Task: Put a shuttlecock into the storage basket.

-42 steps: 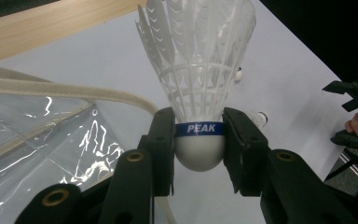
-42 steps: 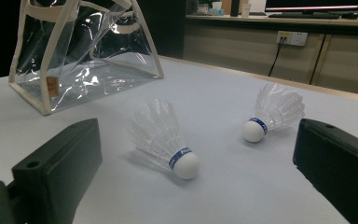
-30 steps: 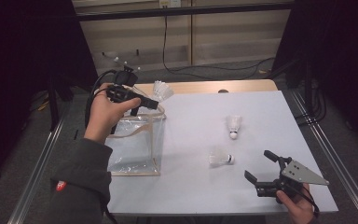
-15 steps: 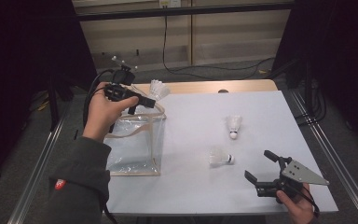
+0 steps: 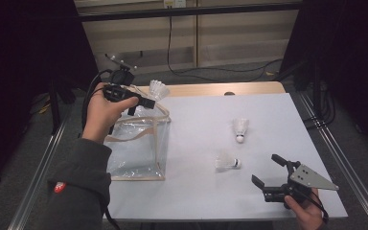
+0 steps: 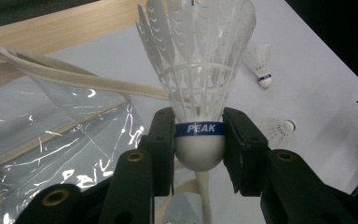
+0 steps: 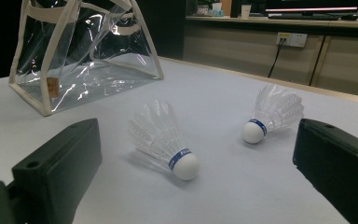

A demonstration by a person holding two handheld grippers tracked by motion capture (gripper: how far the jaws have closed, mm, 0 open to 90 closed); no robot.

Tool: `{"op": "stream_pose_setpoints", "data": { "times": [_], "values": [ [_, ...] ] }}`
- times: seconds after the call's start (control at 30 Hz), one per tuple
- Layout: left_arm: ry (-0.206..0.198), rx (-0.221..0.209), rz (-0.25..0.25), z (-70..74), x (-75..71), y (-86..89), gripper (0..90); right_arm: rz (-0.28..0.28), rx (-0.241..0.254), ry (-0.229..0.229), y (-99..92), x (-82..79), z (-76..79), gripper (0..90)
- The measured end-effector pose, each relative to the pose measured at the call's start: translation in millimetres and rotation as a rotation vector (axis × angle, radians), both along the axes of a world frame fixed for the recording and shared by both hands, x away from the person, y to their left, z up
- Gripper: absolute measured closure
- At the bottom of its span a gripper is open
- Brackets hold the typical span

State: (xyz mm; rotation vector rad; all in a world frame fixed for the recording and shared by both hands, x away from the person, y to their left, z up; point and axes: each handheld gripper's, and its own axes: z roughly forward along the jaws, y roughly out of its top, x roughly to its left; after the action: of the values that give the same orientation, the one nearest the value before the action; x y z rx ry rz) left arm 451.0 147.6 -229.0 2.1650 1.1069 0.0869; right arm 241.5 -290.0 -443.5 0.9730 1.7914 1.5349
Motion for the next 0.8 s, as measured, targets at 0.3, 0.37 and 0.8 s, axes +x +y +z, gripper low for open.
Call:
{"op": "stream_pose_setpoints", "data": {
  "times": [0.3,0.37,0.8],
  "values": [
    [0.005,0.003,0.019,-1.4,4.0,2.7,65.8,0.001,-0.002,0.001,-0.4,-0.1,0.0,1.1],
    [0.004,0.004,0.021,-1.8,4.9,3.1,65.8,0.001,-0.002,0.001,-0.4,0.0,0.0,1.2],
    [0.007,0.016,0.058,-5.4,11.8,9.8,65.8,0.0,0.001,0.007,-0.5,-0.3,-0.1,1.2]
  ]
}}
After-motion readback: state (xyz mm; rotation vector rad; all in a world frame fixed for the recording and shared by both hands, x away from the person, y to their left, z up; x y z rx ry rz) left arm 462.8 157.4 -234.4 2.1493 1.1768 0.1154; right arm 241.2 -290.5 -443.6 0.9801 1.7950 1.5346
